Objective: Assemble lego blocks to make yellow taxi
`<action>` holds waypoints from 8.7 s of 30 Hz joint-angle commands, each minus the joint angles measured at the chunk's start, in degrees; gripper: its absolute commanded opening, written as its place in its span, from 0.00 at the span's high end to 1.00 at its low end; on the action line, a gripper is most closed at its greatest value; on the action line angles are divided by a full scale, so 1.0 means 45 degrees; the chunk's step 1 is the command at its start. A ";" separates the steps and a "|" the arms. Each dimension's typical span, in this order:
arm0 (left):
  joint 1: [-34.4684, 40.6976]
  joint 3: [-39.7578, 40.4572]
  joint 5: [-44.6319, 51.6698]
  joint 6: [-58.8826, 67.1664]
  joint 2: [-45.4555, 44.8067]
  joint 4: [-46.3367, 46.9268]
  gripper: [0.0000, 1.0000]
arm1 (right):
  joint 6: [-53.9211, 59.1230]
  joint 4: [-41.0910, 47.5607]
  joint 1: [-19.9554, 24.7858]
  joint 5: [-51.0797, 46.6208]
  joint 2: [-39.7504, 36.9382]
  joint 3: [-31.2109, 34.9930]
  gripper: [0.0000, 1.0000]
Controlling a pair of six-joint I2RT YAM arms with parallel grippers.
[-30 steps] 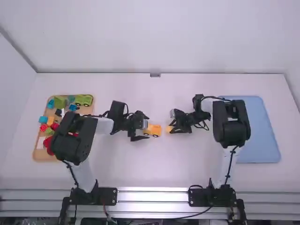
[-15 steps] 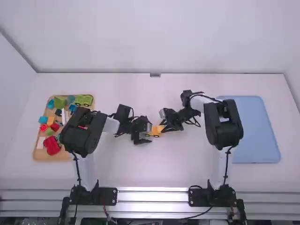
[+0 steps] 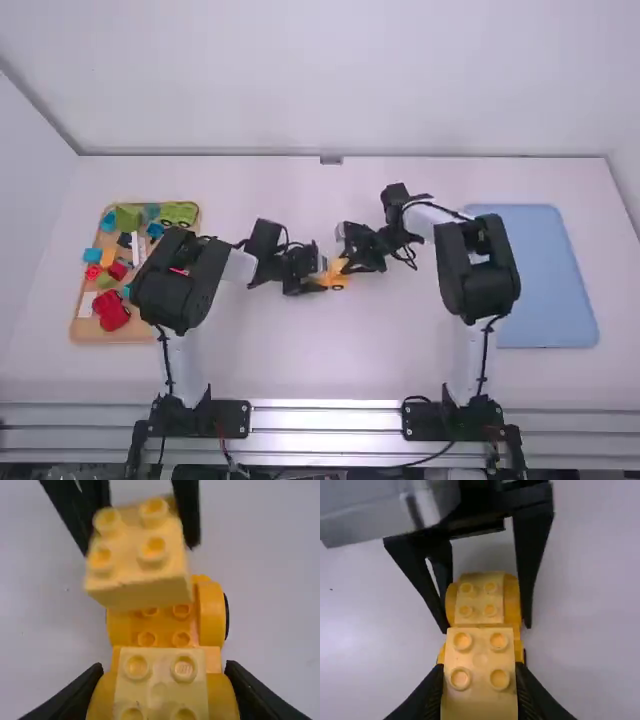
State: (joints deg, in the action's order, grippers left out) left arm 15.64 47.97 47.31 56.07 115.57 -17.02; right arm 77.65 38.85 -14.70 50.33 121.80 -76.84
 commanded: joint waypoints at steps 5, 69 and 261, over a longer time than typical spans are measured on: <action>0.0034 0.0068 -0.0384 -0.0355 0.0155 0.0131 0.50 | -0.0962 -0.1185 -0.0155 -0.0568 -0.2623 0.1413 0.97; 0.0024 0.0068 0.0573 0.1127 0.0155 0.1540 0.61 | -0.4143 -0.7091 -0.1039 -0.0733 -0.3109 0.5226 0.33; -1.2638 1.2871 -0.9933 -0.7349 0.2667 1.5654 0.48 | -1.1963 -1.0423 -0.3886 -0.0976 -0.5892 0.1496 0.02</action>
State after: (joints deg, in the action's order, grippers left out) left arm -41.60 105.47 1.91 22.20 127.02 53.28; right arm 23.90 -8.21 -32.40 45.87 95.15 -68.40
